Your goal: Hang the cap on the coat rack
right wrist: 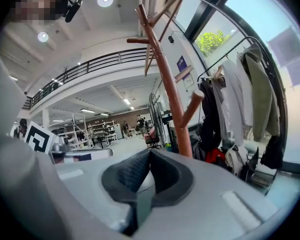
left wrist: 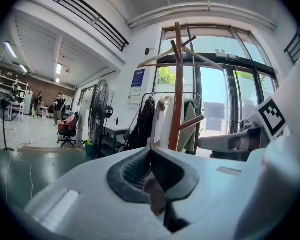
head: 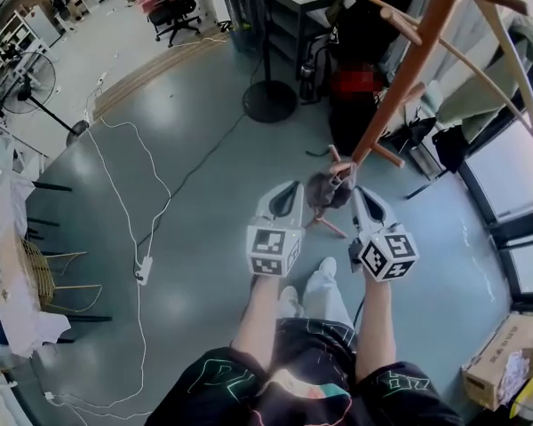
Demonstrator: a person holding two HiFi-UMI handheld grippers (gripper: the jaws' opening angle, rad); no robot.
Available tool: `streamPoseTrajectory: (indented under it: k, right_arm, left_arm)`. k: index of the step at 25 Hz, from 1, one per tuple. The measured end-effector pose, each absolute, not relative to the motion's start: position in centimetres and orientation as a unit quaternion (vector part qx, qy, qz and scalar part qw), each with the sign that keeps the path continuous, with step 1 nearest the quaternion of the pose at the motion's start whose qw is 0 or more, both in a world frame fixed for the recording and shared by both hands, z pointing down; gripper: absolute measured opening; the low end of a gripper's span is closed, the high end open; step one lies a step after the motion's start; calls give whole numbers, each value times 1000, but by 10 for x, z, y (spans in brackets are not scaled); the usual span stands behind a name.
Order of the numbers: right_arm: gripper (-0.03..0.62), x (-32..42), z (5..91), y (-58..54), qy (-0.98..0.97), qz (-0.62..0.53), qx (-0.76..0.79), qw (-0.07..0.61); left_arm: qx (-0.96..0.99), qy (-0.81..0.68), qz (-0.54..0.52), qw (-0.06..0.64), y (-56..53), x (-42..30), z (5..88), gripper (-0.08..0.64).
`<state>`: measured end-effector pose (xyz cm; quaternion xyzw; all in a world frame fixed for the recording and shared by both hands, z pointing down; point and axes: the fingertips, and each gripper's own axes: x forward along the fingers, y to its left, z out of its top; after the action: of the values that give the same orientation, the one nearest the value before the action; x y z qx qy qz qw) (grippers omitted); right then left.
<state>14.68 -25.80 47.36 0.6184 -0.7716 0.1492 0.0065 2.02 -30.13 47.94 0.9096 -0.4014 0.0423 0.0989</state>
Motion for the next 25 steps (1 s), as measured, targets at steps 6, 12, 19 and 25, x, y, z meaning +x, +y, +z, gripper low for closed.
streamPoseTrajectory:
  k: [6, 12, 19, 25]
  right_arm:
    - [5, 135, 428, -275, -779, 84, 621, 11]
    - [5, 139, 410, -292, -769, 48, 637, 27]
    - [4, 126, 402, -304, -773, 13, 631, 59]
    - [5, 115, 404, -306, -776, -4, 626, 84]
  left_arm:
    - [902, -426, 13, 67, -322, -2, 440, 12]
    - [900, -433, -6, 43, -334, -10, 416, 12]
    - [899, -437, -19, 31, -345, -18, 406, 12]
    - [897, -441, -15, 30, -345, -27, 409, 11]
